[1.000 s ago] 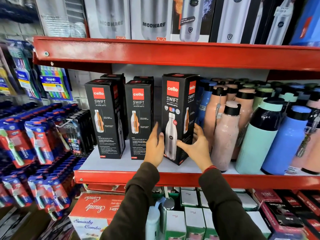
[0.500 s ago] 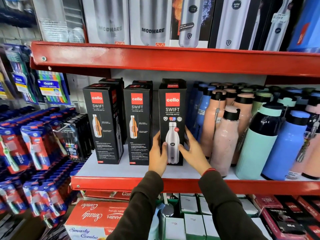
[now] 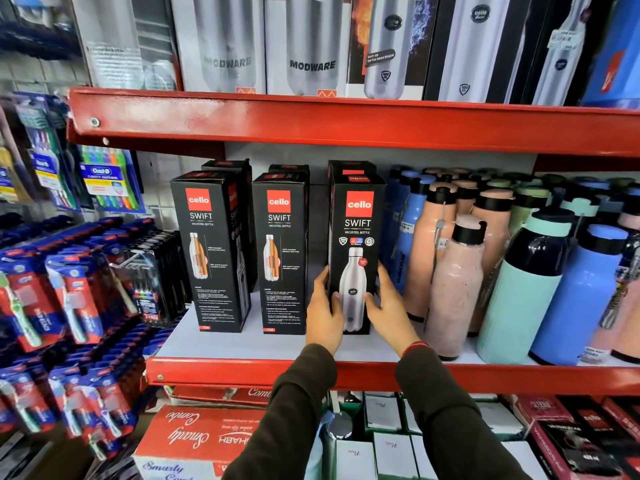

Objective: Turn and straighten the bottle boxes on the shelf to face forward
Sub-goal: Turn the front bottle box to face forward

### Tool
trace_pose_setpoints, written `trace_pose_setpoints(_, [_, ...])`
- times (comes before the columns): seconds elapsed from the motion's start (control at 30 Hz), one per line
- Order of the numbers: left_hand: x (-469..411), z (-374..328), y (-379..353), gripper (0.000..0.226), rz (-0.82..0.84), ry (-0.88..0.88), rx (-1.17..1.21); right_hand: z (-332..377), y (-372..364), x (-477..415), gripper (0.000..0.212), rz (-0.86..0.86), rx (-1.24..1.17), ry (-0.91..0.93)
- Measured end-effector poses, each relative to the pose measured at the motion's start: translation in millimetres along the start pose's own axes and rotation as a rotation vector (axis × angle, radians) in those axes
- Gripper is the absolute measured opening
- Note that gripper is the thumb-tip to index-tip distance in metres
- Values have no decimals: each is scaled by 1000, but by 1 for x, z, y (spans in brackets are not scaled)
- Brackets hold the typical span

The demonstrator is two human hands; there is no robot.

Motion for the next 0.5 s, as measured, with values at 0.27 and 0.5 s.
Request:
trace_pose_setpoints(0.27, [0,0,2,52,4,28,-24,2,-2,5,68,-127,31,-20])
trace_pose_setpoints(0.5, [16,-10,14,45,-133,10,-39,22,-1,23,42,-434,-49,30])
Point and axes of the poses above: each hand's wrist, its own x-axis away from the middle knuckle, its own y-axis out of the back of the hand, z = x × y, the point moved 1 cm from there along -x, towards the middle knuckle, and after that the axes turned 6 degrees about -z, right-handed, at the moved point
